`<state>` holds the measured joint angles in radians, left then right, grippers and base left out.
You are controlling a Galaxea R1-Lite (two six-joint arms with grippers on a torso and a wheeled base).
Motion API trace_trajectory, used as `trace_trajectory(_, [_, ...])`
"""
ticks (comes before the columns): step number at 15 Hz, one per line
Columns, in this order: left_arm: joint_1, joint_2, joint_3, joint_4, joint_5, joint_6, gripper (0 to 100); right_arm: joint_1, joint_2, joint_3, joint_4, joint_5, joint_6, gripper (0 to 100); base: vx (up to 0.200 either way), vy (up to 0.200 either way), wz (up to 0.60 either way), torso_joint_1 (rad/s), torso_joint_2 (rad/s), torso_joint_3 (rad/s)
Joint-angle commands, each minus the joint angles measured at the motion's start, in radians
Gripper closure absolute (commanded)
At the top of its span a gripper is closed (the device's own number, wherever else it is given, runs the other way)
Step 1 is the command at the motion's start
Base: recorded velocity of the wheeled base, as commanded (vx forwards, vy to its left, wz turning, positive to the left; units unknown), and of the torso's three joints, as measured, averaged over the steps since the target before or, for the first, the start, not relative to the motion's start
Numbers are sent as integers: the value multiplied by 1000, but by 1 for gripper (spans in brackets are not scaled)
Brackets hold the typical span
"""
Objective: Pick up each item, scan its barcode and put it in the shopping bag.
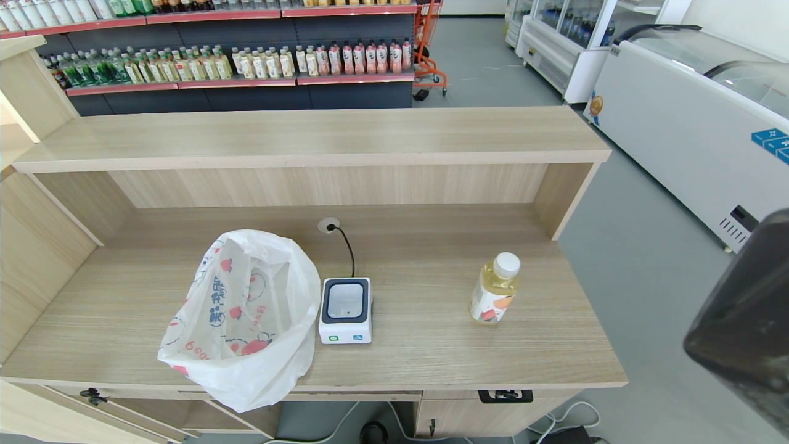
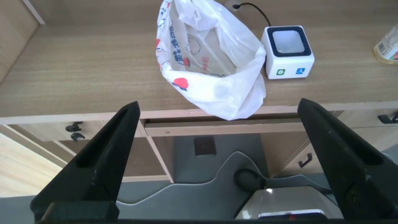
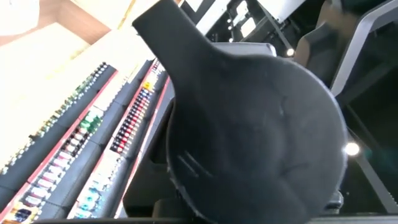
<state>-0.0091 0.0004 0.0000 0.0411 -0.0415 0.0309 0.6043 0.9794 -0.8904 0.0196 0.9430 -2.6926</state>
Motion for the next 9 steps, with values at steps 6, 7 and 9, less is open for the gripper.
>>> trace_trajectory(6, [0,0,0,0,0,0,0,-126,7,-39,42,-16,221,100,0,0,0,0,0,0])
trace_trajectory(7, [0,0,0,0,0,0,0,-219,5,-38,46,-102,407,100,0,0,0,0,0,0])
trace_trajectory(9, [0,0,0,0,0,0,0,-310,-62,-4,86,-397,896,100,0,0,0,0,0,0])
